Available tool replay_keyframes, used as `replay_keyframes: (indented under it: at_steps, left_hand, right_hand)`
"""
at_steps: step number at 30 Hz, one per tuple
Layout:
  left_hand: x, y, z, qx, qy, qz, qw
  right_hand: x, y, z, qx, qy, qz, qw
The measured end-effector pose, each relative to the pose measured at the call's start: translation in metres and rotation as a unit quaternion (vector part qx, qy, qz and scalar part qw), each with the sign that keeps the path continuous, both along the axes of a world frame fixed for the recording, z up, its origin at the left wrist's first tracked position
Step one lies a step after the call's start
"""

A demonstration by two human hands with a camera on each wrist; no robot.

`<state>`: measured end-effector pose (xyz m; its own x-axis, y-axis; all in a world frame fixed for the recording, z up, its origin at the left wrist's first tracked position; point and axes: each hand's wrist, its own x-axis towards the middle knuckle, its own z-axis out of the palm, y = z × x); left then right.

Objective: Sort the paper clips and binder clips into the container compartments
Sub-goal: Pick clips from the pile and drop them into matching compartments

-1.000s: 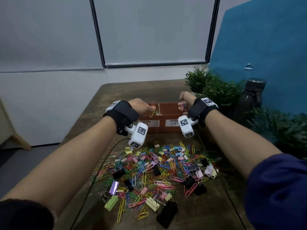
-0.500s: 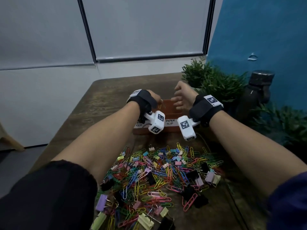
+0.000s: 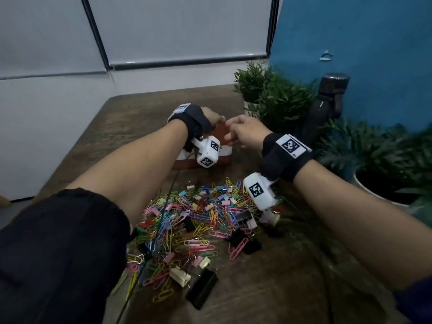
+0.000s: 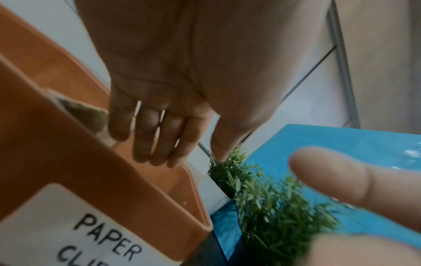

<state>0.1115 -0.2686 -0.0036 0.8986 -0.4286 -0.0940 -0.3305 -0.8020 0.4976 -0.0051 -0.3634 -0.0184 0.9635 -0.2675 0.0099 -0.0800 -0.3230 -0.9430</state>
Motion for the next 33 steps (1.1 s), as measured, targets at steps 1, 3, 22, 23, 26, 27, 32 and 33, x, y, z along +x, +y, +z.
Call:
replay_keyframes:
  at_steps: [1, 3, 22, 23, 26, 27, 32, 33]
  left_hand:
    - [-0.006, 0.004, 0.004, 0.016, -0.023, -0.011, 1.0]
    - [-0.026, 0.015, 0.012, 0.03, -0.09, -0.035, 0.995]
    - [-0.148, 0.117, -0.058, 0.137, -0.043, -0.151, 0.978]
    - [-0.149, 0.118, -0.059, 0.143, -0.045, -0.155, 0.976]
    - [-0.15, 0.121, -0.063, 0.146, -0.042, -0.159, 0.975]
    - [-0.151, 0.121, -0.063, 0.143, -0.044, -0.16, 0.976]
    - [-0.154, 0.116, -0.064, 0.1, -0.058, -0.192, 0.975]
    - [-0.156, 0.114, -0.065, 0.102, -0.063, -0.205, 0.971]
  right_hand:
    - [-0.009, -0.001, -0.005, -0.013, 0.014, 0.025, 0.999]
    - [-0.027, -0.007, -0.016, -0.084, 0.052, 0.065, 0.993]
    - [-0.093, -0.039, -0.056, -0.511, 0.202, 0.118, 0.827]
    - [-0.092, -0.04, -0.057, -0.51, 0.197, 0.113, 0.83]
    - [-0.088, -0.04, -0.061, -0.507, 0.182, 0.098, 0.837]
    - [-0.088, -0.04, -0.062, -0.504, 0.177, 0.092, 0.84]
    - [-0.088, -0.042, -0.062, -0.495, 0.156, 0.08, 0.851]
    - [-0.087, -0.043, -0.06, -0.491, 0.152, 0.08, 0.854]
